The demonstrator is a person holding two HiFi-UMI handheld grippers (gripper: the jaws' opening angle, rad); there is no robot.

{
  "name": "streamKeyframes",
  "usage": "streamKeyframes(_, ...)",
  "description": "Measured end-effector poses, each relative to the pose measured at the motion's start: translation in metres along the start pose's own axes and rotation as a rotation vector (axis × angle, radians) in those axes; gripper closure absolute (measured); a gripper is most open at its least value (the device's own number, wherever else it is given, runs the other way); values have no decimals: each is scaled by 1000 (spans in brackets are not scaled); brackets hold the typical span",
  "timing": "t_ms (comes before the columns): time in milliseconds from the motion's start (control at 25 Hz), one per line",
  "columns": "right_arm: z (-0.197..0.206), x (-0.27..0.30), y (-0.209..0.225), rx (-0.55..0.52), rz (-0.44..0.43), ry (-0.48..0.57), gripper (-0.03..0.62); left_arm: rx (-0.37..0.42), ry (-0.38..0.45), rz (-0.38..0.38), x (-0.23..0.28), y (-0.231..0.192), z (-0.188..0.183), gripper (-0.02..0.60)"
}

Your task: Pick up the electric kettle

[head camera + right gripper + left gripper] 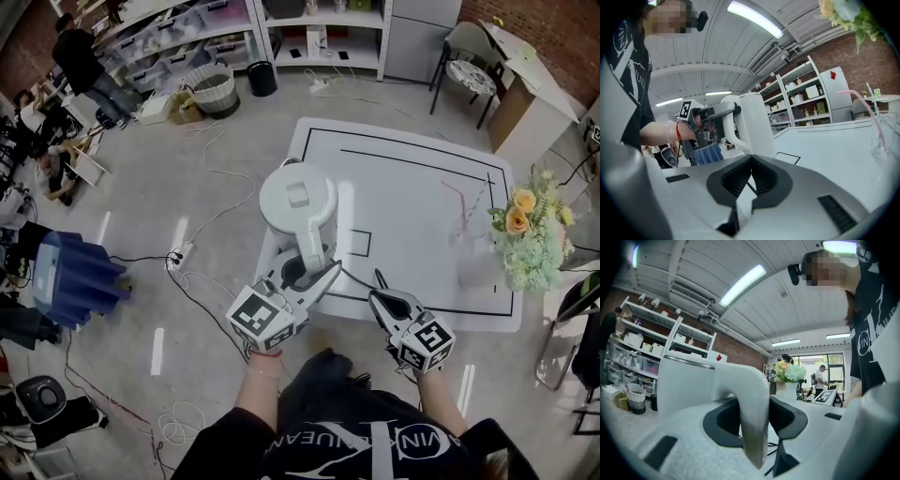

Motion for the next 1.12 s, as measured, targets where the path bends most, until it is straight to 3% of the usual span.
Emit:
streamKeyframes(320,-1,5,-1,9,-6,4,595,0,-10,-12,2,0,-4,443)
streamKeyframes(680,-3,3,5,7,22,13,595,-67,123,-49,5,-19,-16,445)
streamKeyframes(920,-10,2,6,1,35,30,595,-113,168,-67,3,-27,-25,446)
streamKeyframes(1120,-9,-5,6,-3,37,30,595,-89,170,-57,2,-22,-35,446)
Point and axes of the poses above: the fingertips, and each gripper's own axes: x forward along the fingers, y to its right, z out of its underside, the point moved 7 cm from there along -x, backward along the fingers, and after that the axes turned 11 degrees about y, right-handed, at the moved point
